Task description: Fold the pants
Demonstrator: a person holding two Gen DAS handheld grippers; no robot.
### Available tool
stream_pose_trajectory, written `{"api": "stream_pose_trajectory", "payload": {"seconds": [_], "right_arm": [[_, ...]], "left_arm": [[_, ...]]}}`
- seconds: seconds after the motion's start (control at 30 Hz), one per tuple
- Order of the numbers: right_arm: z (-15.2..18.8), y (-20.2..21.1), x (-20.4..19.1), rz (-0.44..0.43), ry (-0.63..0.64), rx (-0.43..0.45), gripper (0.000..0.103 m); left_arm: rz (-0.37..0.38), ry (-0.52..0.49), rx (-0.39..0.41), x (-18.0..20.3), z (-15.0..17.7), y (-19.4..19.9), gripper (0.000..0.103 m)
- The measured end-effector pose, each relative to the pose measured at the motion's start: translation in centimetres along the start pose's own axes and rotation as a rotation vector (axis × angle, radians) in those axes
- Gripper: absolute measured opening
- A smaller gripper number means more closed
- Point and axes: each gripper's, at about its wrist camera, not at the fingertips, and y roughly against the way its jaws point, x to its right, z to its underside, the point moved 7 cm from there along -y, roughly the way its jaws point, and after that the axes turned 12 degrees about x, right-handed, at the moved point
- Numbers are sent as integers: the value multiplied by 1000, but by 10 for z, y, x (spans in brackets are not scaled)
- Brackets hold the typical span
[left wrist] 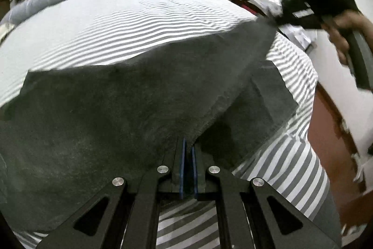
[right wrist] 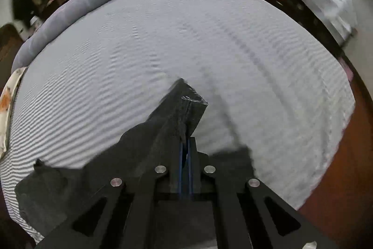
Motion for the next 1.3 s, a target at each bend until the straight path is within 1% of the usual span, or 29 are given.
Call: {"api": "stream_pose_trajectory", "payload": {"seconds": [0.07, 0.13, 0.27, 0.4, 0.43, 0.57, 0.63, 0.7, 0.83, 0.97, 1.0, 1.07, 1.1, 1.13, 1.17, 1.23, 1.3], "right_arm": [[23, 3, 30, 12, -49, -22, 2], [42, -1, 52, 18, -75, -49, 2], [77, -8, 71, 21, -124, -88, 2], [88, -6, 78, 14, -157, -81, 2], [90, -5, 81, 12, -162, -77, 2], [94, 0, 89, 6, -181, -71, 2], [105, -6, 93, 14, -186, -87, 2], [113, -13, 96, 23, -200, -109, 2], [126, -29, 99, 51, -190, -136, 2], [132, -42, 99, 67, -184, -154, 2], [131, -44, 96, 73, -158, -161, 3], [129, -46, 92, 77, -120, -171, 5], [128, -46, 90, 71, -116, -180, 9], [126, -46, 89, 67, -116, -190, 16], [125, -45, 89, 60, -120, -193, 19], [119, -36, 88, 56, -127, -181, 30], [111, -23, 88, 63, -121, -165, 32]], "left_arm": [[-6, -54, -3, 7, 2, 1, 5], [-12, -107, -25, 12, 8, -1, 5], [-8, -168, -81, 14, 23, -6, 5], [-10, -245, -96, 22, 31, -1, 5], [-5, -258, -88, 24, 30, 2, 5], [43, -253, -90, 28, 26, 6, 5], [62, -245, -103, 28, 28, 6, 5], [63, -249, -114, 29, 32, 5, 5], [67, -256, -143, 32, 43, 2, 5], [67, -220, -168, 27, 51, -6, 5], [65, -214, -171, 27, 52, -8, 5], [56, -200, -180, 25, 54, -12, 5], [54, -192, -183, 25, 54, -13, 5], [51, -182, -181, 24, 53, -13, 5], [55, -171, -178, 23, 52, -12, 6], [67, -144, -167, 21, 48, -6, 9], [90, -116, -147, 19, 41, 1, 11]]}}
